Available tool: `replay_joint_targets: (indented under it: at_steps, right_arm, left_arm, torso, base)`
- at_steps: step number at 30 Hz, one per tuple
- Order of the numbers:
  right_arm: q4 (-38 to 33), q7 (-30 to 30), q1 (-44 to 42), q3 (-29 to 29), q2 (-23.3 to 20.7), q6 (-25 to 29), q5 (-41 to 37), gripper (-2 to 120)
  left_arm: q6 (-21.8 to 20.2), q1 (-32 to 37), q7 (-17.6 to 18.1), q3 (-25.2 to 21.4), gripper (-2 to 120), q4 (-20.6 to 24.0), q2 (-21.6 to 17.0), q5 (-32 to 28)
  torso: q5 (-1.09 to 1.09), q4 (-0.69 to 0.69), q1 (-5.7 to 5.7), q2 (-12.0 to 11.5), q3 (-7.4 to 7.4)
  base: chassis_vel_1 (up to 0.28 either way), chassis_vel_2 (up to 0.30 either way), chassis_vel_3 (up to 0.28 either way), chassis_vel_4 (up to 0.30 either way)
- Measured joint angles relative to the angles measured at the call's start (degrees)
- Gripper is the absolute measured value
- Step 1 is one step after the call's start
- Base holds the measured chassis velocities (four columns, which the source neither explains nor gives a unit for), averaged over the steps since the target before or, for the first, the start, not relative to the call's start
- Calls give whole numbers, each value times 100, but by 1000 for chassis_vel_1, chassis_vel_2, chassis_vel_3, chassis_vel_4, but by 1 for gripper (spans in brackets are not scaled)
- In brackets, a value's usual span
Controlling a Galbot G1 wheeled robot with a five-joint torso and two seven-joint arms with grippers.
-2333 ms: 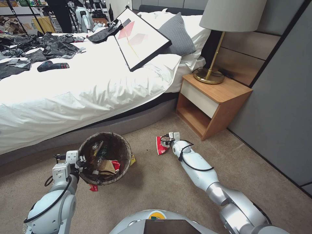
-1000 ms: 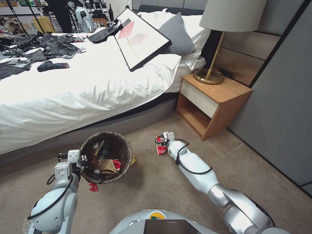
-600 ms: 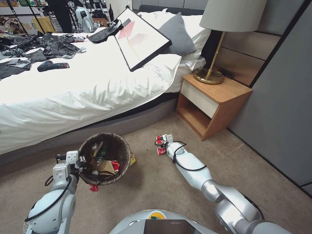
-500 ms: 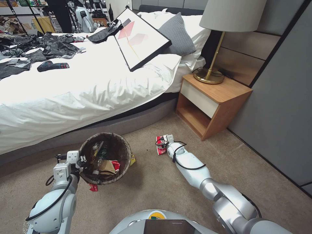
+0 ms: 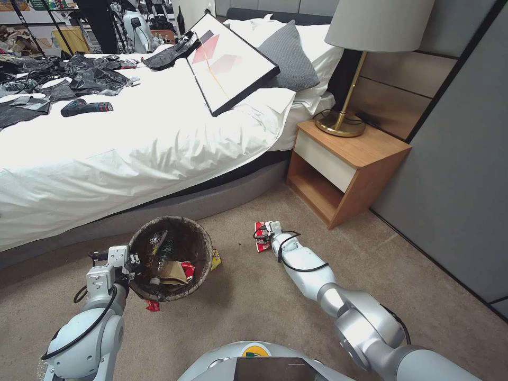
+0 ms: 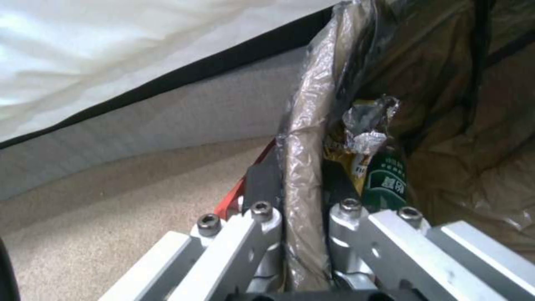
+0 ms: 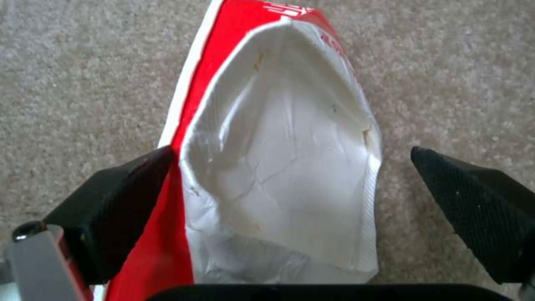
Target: Pick up the trash bin, then pick up the garbage from the floor and place it into the trash bin.
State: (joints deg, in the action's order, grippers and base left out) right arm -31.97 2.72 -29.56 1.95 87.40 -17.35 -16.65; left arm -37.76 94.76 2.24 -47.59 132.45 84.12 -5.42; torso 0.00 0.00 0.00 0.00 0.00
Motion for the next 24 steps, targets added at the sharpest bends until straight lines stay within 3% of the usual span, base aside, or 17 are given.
replay_joint_targets:
  at_steps: [6, 24]
  right_arm:
    - [101, -61, 42, -41, 40, 13, 70, 98]
    - [-728, 54, -209, 150, -250, -328, -282, 32]
  left_arm:
    - [2, -9, -9, -2, 4, 1, 1, 1]
    - [-51, -55, -12, 19, 4, 19, -4, 5]
  torso:
    - [0, 0, 0, 0, 0]
    - [0, -1, 0, 0, 0]
  base:
    - [0, 0, 0, 0]
    - [0, 0, 0, 0]
